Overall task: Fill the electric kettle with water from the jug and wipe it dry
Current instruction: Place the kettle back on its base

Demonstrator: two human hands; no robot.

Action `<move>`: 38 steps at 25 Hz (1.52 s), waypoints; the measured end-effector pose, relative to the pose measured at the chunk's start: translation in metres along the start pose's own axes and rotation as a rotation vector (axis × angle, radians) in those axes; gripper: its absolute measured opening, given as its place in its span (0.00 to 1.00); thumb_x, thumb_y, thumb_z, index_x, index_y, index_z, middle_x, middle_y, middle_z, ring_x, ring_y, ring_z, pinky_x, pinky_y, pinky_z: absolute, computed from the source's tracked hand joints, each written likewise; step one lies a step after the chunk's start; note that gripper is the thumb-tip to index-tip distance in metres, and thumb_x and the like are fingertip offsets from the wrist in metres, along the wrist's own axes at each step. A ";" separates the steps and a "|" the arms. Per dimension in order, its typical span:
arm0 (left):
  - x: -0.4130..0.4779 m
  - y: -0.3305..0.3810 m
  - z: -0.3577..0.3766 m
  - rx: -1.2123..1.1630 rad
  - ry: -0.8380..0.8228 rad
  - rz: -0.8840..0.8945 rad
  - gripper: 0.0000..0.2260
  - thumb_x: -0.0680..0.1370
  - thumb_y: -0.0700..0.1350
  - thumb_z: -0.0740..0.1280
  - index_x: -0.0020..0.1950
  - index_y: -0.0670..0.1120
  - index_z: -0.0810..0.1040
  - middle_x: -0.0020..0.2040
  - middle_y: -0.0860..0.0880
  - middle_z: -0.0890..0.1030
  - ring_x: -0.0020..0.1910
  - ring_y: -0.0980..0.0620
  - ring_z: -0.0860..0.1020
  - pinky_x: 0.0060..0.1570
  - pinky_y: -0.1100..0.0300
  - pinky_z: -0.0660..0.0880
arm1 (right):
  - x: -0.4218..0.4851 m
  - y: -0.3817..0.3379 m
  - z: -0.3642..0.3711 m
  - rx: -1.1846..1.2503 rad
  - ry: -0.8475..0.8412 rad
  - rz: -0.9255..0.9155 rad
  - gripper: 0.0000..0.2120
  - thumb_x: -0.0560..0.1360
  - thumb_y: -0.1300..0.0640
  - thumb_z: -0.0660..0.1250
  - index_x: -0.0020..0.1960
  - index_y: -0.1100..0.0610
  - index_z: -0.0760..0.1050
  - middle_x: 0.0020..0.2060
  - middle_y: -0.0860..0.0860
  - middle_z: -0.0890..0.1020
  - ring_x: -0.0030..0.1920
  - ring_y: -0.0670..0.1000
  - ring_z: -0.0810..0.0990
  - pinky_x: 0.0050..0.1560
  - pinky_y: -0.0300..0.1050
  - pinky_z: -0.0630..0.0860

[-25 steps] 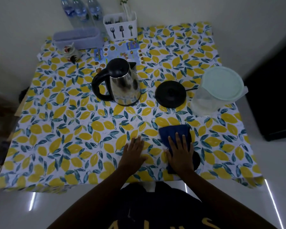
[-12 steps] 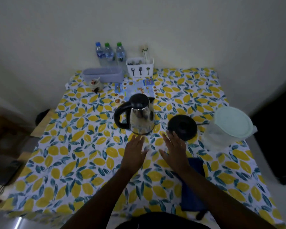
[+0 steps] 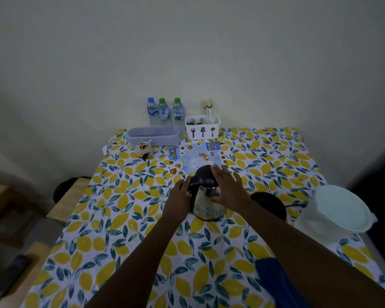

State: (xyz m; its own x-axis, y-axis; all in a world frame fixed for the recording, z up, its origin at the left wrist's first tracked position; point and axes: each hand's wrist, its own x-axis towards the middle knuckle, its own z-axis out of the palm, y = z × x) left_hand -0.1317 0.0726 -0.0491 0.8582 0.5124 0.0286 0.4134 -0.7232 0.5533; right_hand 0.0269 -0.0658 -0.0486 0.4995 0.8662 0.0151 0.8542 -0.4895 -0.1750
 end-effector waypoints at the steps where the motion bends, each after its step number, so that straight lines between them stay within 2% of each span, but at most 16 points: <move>1: 0.004 -0.004 0.000 -0.060 -0.019 -0.014 0.25 0.82 0.40 0.58 0.78 0.49 0.55 0.73 0.40 0.65 0.66 0.39 0.71 0.61 0.46 0.72 | 0.003 -0.001 0.003 0.034 -0.007 0.000 0.51 0.71 0.38 0.69 0.79 0.54 0.39 0.80 0.50 0.45 0.79 0.54 0.46 0.74 0.62 0.55; 4: 0.014 -0.014 0.003 -0.152 -0.024 -0.080 0.20 0.81 0.41 0.59 0.73 0.51 0.63 0.64 0.43 0.74 0.58 0.40 0.76 0.51 0.50 0.73 | 0.004 -0.002 0.013 0.188 0.054 0.000 0.53 0.68 0.43 0.74 0.79 0.55 0.43 0.79 0.52 0.53 0.77 0.57 0.56 0.70 0.60 0.65; 6: 0.017 -0.019 0.006 -0.139 -0.014 -0.101 0.17 0.80 0.40 0.61 0.68 0.50 0.67 0.58 0.44 0.77 0.54 0.41 0.77 0.47 0.52 0.73 | 0.003 -0.003 0.014 0.293 0.076 -0.001 0.53 0.68 0.47 0.76 0.79 0.53 0.44 0.79 0.51 0.54 0.78 0.57 0.54 0.71 0.60 0.65; 10: 0.015 -0.019 0.012 -0.127 -0.003 -0.072 0.15 0.80 0.41 0.62 0.67 0.48 0.69 0.56 0.45 0.77 0.53 0.43 0.77 0.46 0.54 0.71 | -0.007 -0.005 0.015 0.495 0.109 0.067 0.51 0.69 0.52 0.77 0.78 0.45 0.45 0.78 0.49 0.55 0.79 0.54 0.48 0.71 0.60 0.66; 14: 0.018 0.006 0.012 -0.124 0.027 0.044 0.12 0.81 0.42 0.62 0.64 0.49 0.70 0.55 0.47 0.77 0.51 0.44 0.77 0.44 0.57 0.68 | -0.034 0.011 0.005 0.512 0.236 0.134 0.49 0.69 0.51 0.77 0.78 0.43 0.47 0.78 0.50 0.57 0.79 0.55 0.50 0.70 0.60 0.66; 18: 0.038 0.049 0.024 -0.146 -0.016 0.157 0.16 0.81 0.42 0.63 0.69 0.47 0.69 0.63 0.44 0.76 0.57 0.43 0.76 0.50 0.56 0.69 | -0.064 0.039 -0.017 0.500 0.366 0.233 0.49 0.68 0.54 0.78 0.77 0.43 0.49 0.77 0.50 0.59 0.78 0.56 0.52 0.68 0.60 0.67; 21: 0.056 0.080 0.047 -0.139 -0.102 0.175 0.17 0.82 0.44 0.61 0.71 0.47 0.67 0.66 0.44 0.75 0.62 0.43 0.74 0.56 0.50 0.73 | -0.081 0.066 -0.030 0.468 0.423 0.313 0.49 0.66 0.58 0.78 0.77 0.47 0.53 0.75 0.53 0.63 0.77 0.60 0.56 0.67 0.64 0.68; 26: 0.072 0.121 0.082 -0.190 -0.180 0.214 0.15 0.81 0.42 0.62 0.68 0.46 0.69 0.62 0.44 0.76 0.58 0.43 0.75 0.51 0.53 0.71 | -0.102 0.105 -0.034 0.449 0.410 0.408 0.46 0.67 0.59 0.77 0.77 0.53 0.55 0.75 0.54 0.64 0.76 0.62 0.56 0.69 0.67 0.65; 29: 0.077 0.131 0.094 -0.176 -0.232 0.201 0.15 0.81 0.41 0.62 0.67 0.47 0.68 0.62 0.43 0.75 0.59 0.42 0.75 0.55 0.50 0.72 | -0.109 0.116 -0.029 0.461 0.404 0.438 0.45 0.68 0.60 0.76 0.78 0.54 0.54 0.75 0.55 0.64 0.76 0.62 0.56 0.70 0.67 0.64; 32: 0.081 0.131 0.098 -0.145 -0.245 0.198 0.18 0.81 0.42 0.61 0.71 0.48 0.66 0.66 0.44 0.74 0.63 0.43 0.74 0.58 0.51 0.71 | -0.111 0.119 -0.025 0.438 0.399 0.439 0.45 0.69 0.59 0.75 0.78 0.55 0.53 0.75 0.56 0.63 0.76 0.62 0.55 0.70 0.65 0.64; 38: 0.084 0.123 0.096 -0.114 -0.247 0.183 0.20 0.81 0.42 0.61 0.73 0.48 0.64 0.68 0.44 0.74 0.65 0.42 0.73 0.62 0.48 0.72 | -0.109 0.116 -0.019 0.479 0.405 0.406 0.48 0.67 0.60 0.77 0.78 0.54 0.53 0.76 0.54 0.62 0.76 0.62 0.55 0.71 0.64 0.63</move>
State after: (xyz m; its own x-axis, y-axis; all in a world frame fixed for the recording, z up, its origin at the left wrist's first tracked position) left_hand 0.0203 -0.0173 -0.0583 0.9688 0.2409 -0.0586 0.2205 -0.7293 0.6477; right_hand 0.0747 -0.2188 -0.0521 0.8554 0.4767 0.2029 0.4811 -0.5858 -0.6522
